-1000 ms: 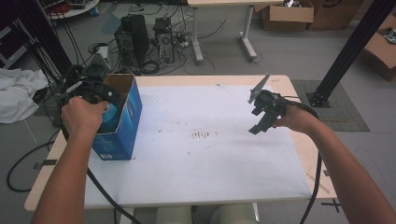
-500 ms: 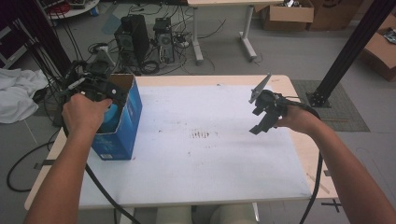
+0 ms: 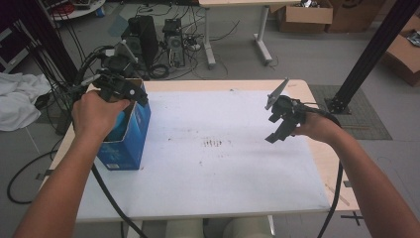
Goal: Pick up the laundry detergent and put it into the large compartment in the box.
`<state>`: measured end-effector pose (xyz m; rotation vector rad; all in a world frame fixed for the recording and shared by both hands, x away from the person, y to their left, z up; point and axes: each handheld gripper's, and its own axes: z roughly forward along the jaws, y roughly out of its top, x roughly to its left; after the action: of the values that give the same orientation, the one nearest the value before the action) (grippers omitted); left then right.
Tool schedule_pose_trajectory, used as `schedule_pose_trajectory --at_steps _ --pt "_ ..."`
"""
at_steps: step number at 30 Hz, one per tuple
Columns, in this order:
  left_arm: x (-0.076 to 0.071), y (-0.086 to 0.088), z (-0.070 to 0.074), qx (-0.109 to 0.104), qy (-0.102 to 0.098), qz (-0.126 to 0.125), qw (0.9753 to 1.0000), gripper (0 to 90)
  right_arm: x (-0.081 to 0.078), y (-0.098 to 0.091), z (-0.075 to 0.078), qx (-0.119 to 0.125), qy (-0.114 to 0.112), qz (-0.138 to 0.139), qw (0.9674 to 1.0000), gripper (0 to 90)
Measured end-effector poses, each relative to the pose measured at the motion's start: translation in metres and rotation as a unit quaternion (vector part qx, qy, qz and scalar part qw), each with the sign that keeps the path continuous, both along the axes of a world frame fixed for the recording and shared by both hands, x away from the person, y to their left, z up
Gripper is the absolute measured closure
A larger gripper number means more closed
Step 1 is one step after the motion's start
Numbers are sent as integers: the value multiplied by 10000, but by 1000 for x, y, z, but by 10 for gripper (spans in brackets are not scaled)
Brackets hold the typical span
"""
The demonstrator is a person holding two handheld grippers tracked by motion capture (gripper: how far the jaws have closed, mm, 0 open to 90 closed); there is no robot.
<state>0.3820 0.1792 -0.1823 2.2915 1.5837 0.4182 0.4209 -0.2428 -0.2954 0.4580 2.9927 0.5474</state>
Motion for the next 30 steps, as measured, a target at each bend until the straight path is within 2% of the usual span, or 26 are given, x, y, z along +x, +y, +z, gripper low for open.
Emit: schedule_pose_trajectory --at_steps 2,7,11,14,17,18,21,23,24,25,27,29,30 --pt "-1 -7 3 -13 1 -177 9998 204 0 0 0 -3 3 1 10000 172" --pt "-2 -26 6 113 -43 -536 9985 197 -2 0 1 -2 10 -21 10000 172" --pt "-3 -42 5 179 -59 -885 9959 197 -3 1 1 -16 19 -26 10000 172" --pt "-3 -55 4 242 -53 -1194 9925 197 -3 2 0 -23 26 -6 10000 172" --pt "-5 -68 3 269 -72 -1533 9878 198 -3 3 0 -12 30 14 10000 172" --pt "-5 -70 2 269 -84 -1572 9872 201 -3 4 0 -21 40 8 10000 172" --pt "-7 -82 1 290 -64 -1881 9817 201 -3 4 -1 -24 47 11 10000 171" --pt "-7 -88 1 304 -42 -2093 9774 198 -3 5 -1 -29 47 12 10000 171" --pt "-7 -90 1 302 -41 -2151 9761 198 -4 5 -1 -24 49 1 10000 171" --pt "-8 -94 1 327 -27 -2277 9732 198 -4 5 -1 -28 50 7 10000 171" --pt "-8 -98 1 366 -17 -2413 9698 199 -4 5 -1 -45 60 -15 10000 171" --pt "-7 -104 -2 409 18 -2607 9645 203 -4 6 -1 -58 65 -23 10000 171" --pt "-6 -106 -3 438 20 -2652 9632 205 -4 6 -1 -54 68 -19 10000 171"
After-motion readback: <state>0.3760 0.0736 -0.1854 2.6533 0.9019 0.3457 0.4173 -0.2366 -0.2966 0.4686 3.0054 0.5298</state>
